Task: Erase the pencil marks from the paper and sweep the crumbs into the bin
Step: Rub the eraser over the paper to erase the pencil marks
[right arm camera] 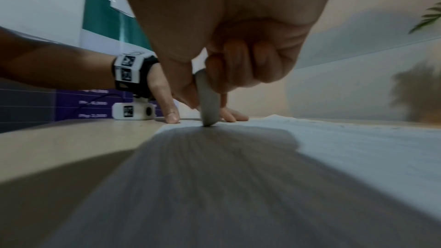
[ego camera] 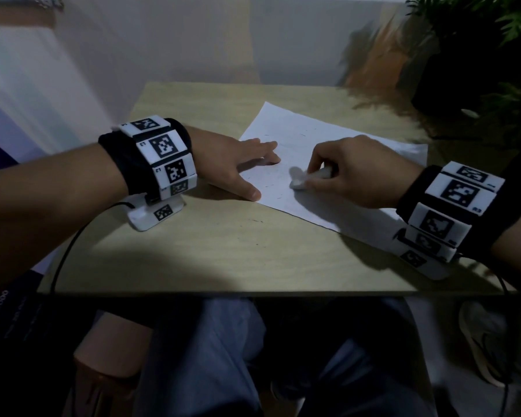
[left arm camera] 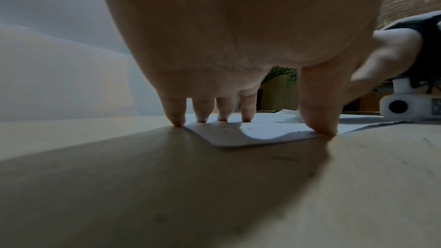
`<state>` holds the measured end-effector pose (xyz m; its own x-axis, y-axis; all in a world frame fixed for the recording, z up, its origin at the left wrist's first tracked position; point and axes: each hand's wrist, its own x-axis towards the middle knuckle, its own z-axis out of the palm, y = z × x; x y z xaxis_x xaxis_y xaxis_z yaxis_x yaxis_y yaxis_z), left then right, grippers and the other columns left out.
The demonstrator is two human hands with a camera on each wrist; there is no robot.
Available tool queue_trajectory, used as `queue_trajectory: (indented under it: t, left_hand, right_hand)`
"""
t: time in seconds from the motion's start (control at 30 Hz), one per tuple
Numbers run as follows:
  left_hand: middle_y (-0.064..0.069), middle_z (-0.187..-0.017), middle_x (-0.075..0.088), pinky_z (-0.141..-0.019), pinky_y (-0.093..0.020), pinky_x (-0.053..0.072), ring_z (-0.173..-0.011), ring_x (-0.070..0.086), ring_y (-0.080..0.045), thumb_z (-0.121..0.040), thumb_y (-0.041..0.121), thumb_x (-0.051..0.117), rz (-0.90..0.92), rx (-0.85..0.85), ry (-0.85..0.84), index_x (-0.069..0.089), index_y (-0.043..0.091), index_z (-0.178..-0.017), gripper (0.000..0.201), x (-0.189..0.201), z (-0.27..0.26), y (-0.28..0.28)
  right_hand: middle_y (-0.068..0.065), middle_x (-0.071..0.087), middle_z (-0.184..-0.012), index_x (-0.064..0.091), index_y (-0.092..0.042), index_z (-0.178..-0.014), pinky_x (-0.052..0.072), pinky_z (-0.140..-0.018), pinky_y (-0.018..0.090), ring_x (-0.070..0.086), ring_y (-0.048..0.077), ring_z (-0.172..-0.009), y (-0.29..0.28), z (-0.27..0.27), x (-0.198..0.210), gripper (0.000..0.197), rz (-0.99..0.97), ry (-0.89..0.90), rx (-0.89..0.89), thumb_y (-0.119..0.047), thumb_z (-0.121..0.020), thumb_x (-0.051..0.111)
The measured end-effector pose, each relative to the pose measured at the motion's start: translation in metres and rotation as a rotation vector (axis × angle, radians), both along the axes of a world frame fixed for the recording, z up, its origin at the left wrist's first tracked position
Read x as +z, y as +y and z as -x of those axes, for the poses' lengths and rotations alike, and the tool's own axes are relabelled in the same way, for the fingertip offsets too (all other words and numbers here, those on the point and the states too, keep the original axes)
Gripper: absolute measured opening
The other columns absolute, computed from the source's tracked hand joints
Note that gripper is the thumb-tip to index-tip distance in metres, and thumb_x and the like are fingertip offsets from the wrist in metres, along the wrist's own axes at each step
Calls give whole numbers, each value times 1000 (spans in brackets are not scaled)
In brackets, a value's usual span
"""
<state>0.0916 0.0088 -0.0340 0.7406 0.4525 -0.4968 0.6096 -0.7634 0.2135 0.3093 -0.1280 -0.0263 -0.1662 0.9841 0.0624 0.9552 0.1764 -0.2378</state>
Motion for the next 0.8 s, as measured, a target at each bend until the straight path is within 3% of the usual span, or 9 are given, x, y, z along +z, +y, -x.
queue_trajectory:
  t: [0.1,0.17,0.23,0.33,0.4,0.5,0.57,0.67,0.8]
  left_hand:
    - [24,-166,-12,-126,-36,7,-154,-2,-1,-89,64,62,5,6,-4,8,42,-160,92,0,1,0]
    - [25,-166,-12,-127,-37,8,-153,-2,-1,-89,63,63,8,8,-8,9,42,-160,92,1,2,0]
    - [26,-166,-11,-126,-36,7,-153,-4,1,-89,63,62,7,9,-4,8,42,-160,93,0,2,0]
    - [26,-166,-10,-125,-32,5,-153,-5,1,-89,64,61,3,8,-1,5,41,-161,94,0,1,-1]
    - [26,-166,-11,-125,-31,5,-152,-5,2,-89,64,60,2,10,6,5,40,-161,94,2,2,-2]
    - [26,-165,-13,-126,-36,6,-153,-5,1,-87,69,58,-6,6,16,7,40,-161,94,3,0,-5]
    - [26,-165,-13,-127,-38,7,-153,-4,1,-85,72,58,-8,6,16,8,41,-160,96,3,0,-6]
    - [27,-165,-12,-127,-36,7,-152,-7,3,-85,70,60,-1,12,7,8,40,-161,96,3,0,-7]
    - [24,-166,-12,-126,-34,4,-152,-11,1,-85,68,60,-11,4,8,8,39,-161,96,5,-1,-8]
  right_hand:
    - [-12,58,-68,64,-27,-91,43,-65,33,57,14,-71,-7,5,1,38,12,6,82,-61,-79,55]
    - [-11,58,-67,66,-29,-91,41,-63,24,55,7,-67,-12,7,5,31,153,112,155,-57,-80,63]
    - [-11,59,-67,66,-31,-87,38,-59,18,54,6,-66,-9,5,5,33,190,148,132,-63,-78,65]
    - [-12,59,-70,65,-27,-86,42,-64,30,56,12,-72,-1,-3,1,38,25,29,3,-64,-80,64]
    - [-11,60,-71,64,-25,-88,44,-66,35,57,16,-73,-3,-1,-2,38,-26,-9,12,-63,-82,58]
    - [-12,60,-70,65,-28,-92,43,-64,28,55,5,-68,-9,6,0,33,118,88,135,-59,-83,63]
    - [-13,59,-68,65,-30,-89,39,-61,22,55,4,-67,-7,6,1,35,159,122,118,-64,-81,65]
    - [-14,59,-71,62,-31,-87,40,-63,29,56,6,-71,0,2,0,39,62,72,11,-69,-80,62]
    - [-11,59,-70,63,-31,-94,40,-63,27,56,5,-68,-9,8,-2,30,109,117,124,-59,-84,63]
